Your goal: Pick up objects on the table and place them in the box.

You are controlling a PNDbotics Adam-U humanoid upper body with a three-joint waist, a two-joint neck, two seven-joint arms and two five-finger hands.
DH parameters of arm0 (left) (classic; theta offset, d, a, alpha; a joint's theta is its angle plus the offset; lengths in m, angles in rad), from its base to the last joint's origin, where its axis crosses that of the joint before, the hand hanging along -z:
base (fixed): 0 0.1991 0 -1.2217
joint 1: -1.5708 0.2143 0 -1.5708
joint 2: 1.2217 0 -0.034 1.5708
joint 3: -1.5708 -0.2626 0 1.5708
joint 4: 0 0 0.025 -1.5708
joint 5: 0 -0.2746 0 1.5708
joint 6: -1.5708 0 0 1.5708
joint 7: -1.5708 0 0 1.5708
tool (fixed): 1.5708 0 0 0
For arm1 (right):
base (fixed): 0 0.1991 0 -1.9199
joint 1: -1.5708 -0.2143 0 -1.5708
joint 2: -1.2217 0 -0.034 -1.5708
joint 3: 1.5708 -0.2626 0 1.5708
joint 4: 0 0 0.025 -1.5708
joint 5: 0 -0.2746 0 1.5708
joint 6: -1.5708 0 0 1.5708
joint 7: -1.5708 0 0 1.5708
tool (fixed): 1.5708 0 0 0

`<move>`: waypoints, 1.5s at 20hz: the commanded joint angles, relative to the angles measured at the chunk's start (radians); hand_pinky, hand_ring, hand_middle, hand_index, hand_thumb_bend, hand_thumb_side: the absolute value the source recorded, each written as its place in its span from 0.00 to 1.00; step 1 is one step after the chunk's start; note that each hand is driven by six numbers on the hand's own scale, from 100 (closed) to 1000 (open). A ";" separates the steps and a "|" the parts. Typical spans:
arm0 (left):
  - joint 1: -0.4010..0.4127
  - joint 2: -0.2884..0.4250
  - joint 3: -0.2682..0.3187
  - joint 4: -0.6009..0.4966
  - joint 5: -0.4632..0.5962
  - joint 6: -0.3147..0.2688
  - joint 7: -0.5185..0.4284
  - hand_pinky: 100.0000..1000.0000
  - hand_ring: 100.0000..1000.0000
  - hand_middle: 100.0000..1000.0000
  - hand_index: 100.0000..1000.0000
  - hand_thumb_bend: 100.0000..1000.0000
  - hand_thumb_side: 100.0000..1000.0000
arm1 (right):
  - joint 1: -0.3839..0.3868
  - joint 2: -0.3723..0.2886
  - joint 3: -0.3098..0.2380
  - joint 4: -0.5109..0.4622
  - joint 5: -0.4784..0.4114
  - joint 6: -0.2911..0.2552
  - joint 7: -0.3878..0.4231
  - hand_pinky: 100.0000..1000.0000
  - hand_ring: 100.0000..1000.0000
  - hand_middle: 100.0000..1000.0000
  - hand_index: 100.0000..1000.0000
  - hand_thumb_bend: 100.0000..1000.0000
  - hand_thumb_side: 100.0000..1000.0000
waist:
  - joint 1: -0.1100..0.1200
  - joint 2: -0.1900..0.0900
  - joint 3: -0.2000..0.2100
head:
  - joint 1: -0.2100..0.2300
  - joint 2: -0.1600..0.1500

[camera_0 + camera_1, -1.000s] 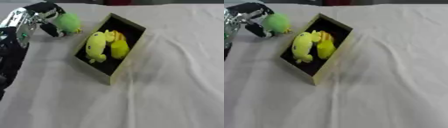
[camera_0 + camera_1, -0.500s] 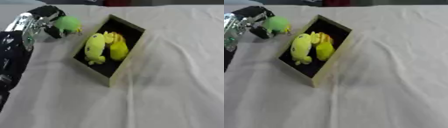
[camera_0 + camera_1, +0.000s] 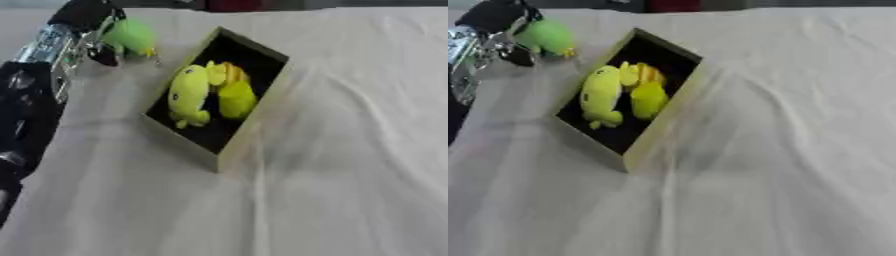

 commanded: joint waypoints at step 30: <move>-0.001 -0.101 -0.235 -0.250 0.410 -0.104 -0.265 0.58 0.51 0.45 0.61 0.18 0.12 | -0.016 -0.035 -0.002 -0.015 -0.045 0.006 0.014 0.91 0.94 0.54 0.76 0.00 0.38 | 0.011 -0.069 0.001 | -0.040 0.041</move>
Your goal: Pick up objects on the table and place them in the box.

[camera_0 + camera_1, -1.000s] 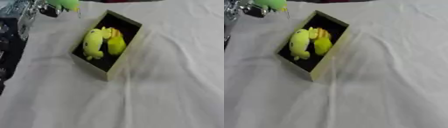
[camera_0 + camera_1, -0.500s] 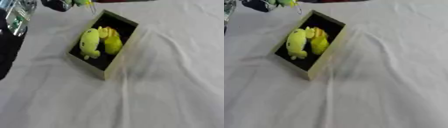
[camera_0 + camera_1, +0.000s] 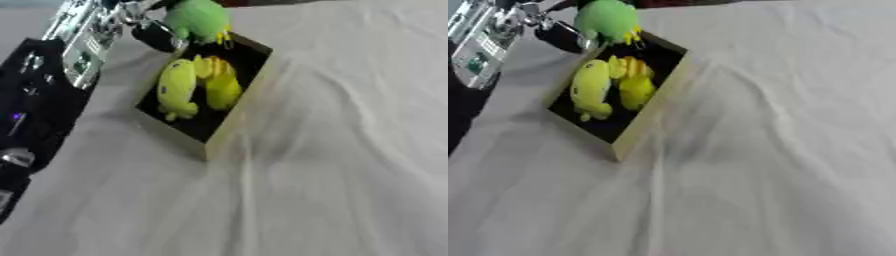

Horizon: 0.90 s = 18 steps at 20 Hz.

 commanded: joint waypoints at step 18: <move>-0.014 -0.018 0.035 0.038 -0.089 -0.020 -0.057 0.85 0.82 0.83 0.95 0.69 0.57 | -0.006 -0.027 -0.015 -0.015 -0.022 0.005 0.012 0.91 0.94 0.54 0.76 0.00 0.38 | 0.005 -0.038 -0.010 | -0.012 0.017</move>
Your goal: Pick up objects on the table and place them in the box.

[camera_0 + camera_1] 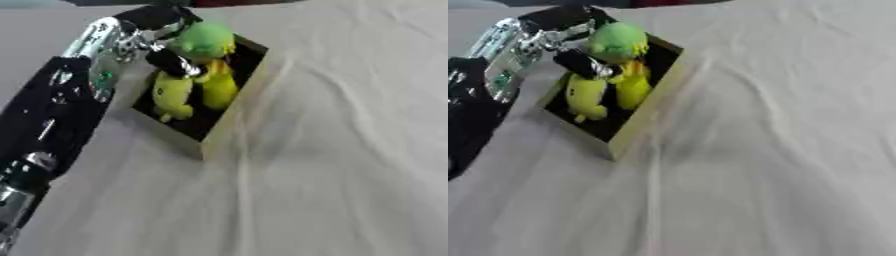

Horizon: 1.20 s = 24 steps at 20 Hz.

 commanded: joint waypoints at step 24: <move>0.112 0.166 0.241 -0.627 0.285 0.097 0.184 0.73 0.72 0.71 0.88 0.36 0.59 | -0.009 -0.025 -0.026 -0.015 -0.034 -0.010 -0.020 0.91 0.93 0.54 0.76 0.00 0.36 | -0.020 -0.048 0.041 | -0.027 0.005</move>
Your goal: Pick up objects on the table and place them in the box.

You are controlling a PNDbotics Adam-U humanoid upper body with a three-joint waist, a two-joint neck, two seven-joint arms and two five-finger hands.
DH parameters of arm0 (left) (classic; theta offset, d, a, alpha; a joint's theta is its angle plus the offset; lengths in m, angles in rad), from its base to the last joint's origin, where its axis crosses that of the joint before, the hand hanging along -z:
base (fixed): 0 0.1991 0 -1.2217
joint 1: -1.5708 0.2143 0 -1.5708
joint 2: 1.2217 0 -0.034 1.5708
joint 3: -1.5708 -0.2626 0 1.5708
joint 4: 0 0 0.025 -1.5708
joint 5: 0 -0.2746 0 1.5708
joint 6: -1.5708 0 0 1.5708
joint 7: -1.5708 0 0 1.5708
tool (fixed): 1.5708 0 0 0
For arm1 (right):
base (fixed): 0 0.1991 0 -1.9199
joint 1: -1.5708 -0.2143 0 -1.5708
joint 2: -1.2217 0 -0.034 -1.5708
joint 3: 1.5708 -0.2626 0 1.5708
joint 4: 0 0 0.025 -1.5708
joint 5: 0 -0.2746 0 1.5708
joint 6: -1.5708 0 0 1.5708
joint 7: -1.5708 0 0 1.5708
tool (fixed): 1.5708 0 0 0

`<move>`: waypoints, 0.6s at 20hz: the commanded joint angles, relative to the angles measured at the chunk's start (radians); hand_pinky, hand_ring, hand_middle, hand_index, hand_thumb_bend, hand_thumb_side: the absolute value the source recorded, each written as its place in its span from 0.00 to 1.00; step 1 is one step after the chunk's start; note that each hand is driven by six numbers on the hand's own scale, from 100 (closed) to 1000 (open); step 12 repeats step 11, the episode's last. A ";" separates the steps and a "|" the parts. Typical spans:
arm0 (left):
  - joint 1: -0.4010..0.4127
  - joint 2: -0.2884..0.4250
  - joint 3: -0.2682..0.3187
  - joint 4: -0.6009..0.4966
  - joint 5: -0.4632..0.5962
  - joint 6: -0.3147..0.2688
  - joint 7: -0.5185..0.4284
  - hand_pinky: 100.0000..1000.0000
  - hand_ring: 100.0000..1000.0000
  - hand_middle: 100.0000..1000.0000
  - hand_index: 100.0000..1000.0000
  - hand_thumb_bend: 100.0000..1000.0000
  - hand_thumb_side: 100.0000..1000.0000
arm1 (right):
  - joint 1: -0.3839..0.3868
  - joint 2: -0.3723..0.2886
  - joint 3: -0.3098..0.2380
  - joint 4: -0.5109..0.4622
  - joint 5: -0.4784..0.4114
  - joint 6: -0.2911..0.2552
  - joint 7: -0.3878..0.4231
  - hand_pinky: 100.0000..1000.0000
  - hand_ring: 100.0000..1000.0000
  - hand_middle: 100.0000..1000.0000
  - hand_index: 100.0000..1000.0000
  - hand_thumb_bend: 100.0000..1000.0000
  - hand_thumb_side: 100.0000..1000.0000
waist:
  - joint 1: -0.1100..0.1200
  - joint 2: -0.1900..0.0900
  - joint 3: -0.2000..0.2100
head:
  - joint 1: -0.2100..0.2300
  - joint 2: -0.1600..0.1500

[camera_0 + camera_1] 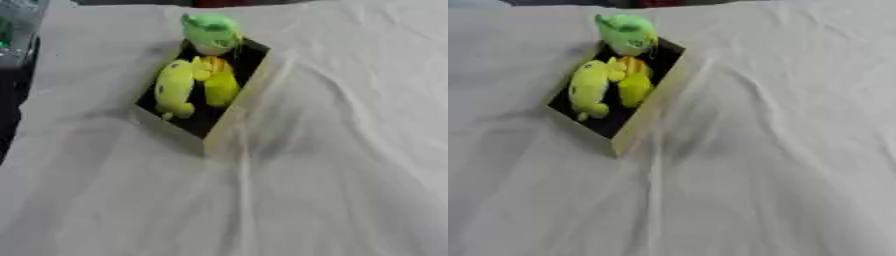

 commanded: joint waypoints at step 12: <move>0.198 -0.064 0.262 -0.343 0.205 0.048 0.204 0.71 0.69 0.68 0.85 0.39 0.56 | -0.105 0.052 -0.027 -0.015 -0.098 0.009 -0.015 0.91 0.92 0.58 0.78 0.00 0.32 | -0.010 -0.022 0.017 | 0.008 -0.016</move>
